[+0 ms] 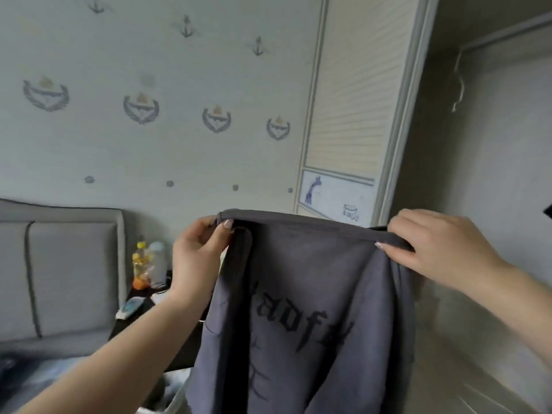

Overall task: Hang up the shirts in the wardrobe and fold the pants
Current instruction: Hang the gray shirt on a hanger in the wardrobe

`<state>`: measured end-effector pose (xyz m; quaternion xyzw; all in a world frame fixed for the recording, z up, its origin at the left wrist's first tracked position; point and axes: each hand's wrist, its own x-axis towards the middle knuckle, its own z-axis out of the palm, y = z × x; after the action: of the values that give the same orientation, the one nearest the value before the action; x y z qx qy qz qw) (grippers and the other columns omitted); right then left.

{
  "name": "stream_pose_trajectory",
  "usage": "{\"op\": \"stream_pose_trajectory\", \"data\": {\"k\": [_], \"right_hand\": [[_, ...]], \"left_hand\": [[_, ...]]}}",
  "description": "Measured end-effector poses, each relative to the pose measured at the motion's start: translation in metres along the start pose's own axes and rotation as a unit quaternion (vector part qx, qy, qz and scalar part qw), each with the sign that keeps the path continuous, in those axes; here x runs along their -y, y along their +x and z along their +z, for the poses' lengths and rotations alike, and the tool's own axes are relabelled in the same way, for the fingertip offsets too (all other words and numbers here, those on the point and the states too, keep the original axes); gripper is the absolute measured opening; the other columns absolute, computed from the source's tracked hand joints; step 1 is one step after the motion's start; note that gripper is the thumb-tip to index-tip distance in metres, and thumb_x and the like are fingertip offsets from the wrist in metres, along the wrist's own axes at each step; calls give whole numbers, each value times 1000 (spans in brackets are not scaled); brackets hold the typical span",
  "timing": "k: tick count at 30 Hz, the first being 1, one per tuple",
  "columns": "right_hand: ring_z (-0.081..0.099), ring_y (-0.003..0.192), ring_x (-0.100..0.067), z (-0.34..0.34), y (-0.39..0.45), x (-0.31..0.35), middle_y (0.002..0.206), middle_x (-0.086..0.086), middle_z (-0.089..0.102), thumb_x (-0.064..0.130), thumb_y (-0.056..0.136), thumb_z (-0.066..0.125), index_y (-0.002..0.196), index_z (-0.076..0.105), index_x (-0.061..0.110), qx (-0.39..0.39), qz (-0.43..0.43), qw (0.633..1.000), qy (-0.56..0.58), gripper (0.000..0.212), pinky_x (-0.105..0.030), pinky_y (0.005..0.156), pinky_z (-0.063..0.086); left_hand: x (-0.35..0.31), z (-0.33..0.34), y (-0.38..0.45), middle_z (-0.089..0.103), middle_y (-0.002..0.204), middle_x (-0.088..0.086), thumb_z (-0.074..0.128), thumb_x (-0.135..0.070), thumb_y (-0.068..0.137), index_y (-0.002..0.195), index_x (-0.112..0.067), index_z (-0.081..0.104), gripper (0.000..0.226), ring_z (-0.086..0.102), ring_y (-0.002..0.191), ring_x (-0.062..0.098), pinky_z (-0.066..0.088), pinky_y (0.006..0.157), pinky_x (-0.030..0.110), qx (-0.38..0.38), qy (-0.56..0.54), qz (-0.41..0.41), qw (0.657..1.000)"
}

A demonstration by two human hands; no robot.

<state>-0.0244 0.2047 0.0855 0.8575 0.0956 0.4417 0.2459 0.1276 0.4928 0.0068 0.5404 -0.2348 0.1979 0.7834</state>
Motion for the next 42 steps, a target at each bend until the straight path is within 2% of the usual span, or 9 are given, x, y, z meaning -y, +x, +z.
{"op": "stream_pose_trajectory", "data": {"k": [8, 11, 14, 17, 22, 26, 33, 37, 42], "right_hand": [[61, 52, -22, -22, -58, -132, 86, 1, 67, 46, 87, 38, 77, 61, 12, 75, -36, 993, -89, 43, -29, 38, 44], [54, 45, -21, -25, -73, -165, 75, 4, 59, 42, 89, 40, 73, 58, 15, 131, -107, 979, -114, 36, -26, 37, 40], [51, 46, -18, -22, -81, -186, 74, 6, 55, 28, 81, 61, 71, 52, 18, 168, -144, 968, -115, 16, -25, 38, 41], [46, 47, -15, -18, -84, -205, 71, 8, 50, 19, 69, 75, 70, 47, 20, 187, -141, 965, -118, 28, -26, 40, 42], [40, 42, -16, -6, -77, -243, 53, 7, 41, 40, 80, 65, 69, 42, 20, 242, -119, 949, -162, 33, -26, 39, 37], [38, 59, -17, 17, -55, -282, 61, 8, 34, 63, 90, 37, 82, 32, 25, 365, -2, 916, -165, 40, -31, 58, 32], [38, 54, -4, 65, -2, -352, 61, 12, 41, 71, 85, 37, 82, 50, 24, 416, 72, 893, -156, 49, -29, 58, 35], [44, 57, -6, 89, 11, -394, 63, 10, 48, 73, 83, 39, 77, 48, 25, 447, 135, 871, -154, 49, -29, 58, 39], [66, 61, -12, 106, 36, -444, 76, 3, 65, 69, 82, 48, 86, 61, 22, 481, 322, 815, -4, 49, -24, 61, 47]], "left_hand": [[23, 205, 19, 71, 85, 1, 51, -18, 98, 90, -17, 58, 11, 70, 81, 12, 55, 71, 21, 41, -221, -50, 973], [21, 272, 24, 72, 84, 3, 47, -19, 100, 91, -15, 56, 13, 70, 80, 16, 55, 69, 21, 72, -265, -77, 959], [25, 325, 31, 74, 79, 3, 47, -23, 100, 97, -10, 54, 15, 71, 76, 18, 55, 64, 24, 101, -286, -110, 946], [31, 367, 40, 69, 66, -2, 46, -25, 101, 101, -8, 50, 17, 67, 61, 11, 52, 55, 22, 120, -304, -135, 936], [51, 435, 63, 63, 57, -5, 42, -24, 102, 88, -9, 47, 21, 63, 53, 9, 52, 54, 21, 171, -370, -158, 899], [71, 484, 94, 65, 85, 7, 43, -33, 101, 104, -7, 56, 29, 62, 74, 15, 54, 72, 31, 218, -394, -189, 873], [90, 553, 162, 69, 107, 13, 49, -48, 94, 118, -6, 63, 51, 66, 95, 24, 56, 85, 37, 291, -419, -216, 832], [100, 590, 200, 59, 81, 7, 47, -42, 98, 104, -9, 61, 36, 55, 69, 16, 50, 72, 30, 291, -422, -163, 843], [113, 621, 228, 63, 96, 12, 43, -38, 100, 106, -9, 60, 34, 61, 78, 18, 51, 78, 33, 294, -415, -138, 850]]}}
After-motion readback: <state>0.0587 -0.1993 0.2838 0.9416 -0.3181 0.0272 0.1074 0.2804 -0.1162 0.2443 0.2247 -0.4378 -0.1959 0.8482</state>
